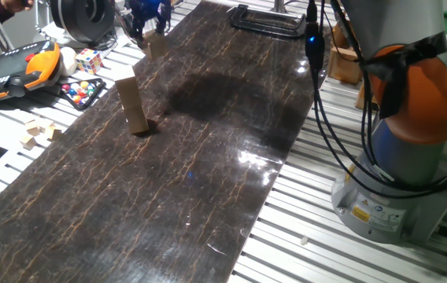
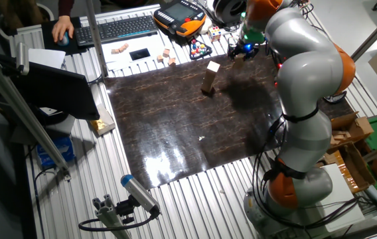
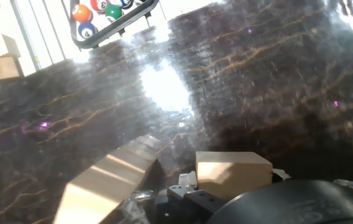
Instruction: Stack the blocks in a vertical line of five
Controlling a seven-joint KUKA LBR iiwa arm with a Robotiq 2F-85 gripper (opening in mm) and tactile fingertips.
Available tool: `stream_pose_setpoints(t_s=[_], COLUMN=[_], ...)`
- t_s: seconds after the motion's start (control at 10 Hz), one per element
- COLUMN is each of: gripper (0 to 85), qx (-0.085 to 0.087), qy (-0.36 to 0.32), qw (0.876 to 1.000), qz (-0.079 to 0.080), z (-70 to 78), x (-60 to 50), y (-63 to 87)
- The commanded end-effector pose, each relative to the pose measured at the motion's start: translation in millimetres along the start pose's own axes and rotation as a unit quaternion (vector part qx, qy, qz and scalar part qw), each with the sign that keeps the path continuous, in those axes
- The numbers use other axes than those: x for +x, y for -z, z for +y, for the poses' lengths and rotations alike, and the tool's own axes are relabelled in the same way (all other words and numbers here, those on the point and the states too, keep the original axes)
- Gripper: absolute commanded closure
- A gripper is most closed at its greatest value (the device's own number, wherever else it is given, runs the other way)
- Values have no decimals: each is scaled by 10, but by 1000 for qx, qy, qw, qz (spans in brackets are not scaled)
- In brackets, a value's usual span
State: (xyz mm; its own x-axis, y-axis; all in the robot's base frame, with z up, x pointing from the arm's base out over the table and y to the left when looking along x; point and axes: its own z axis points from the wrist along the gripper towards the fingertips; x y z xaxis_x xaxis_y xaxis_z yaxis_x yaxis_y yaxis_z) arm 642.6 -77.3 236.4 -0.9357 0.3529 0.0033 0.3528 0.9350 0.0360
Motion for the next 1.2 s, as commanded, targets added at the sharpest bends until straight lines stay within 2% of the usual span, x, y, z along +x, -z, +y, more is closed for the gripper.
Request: stream_pose_setpoints(t_s=[0.0,0.2,0.5,0.9,1.1], gripper=[840,840,840,840,840], qx=[-2,1,10,10,12], qy=[-25,-56,-91,-94,-96], qw=[1000,998,996,996,995], qz=[9,17,17,5,-5], z=[34,145,403,569,681], x=[21,58,131,181,226], y=[114,322,567,512,419])
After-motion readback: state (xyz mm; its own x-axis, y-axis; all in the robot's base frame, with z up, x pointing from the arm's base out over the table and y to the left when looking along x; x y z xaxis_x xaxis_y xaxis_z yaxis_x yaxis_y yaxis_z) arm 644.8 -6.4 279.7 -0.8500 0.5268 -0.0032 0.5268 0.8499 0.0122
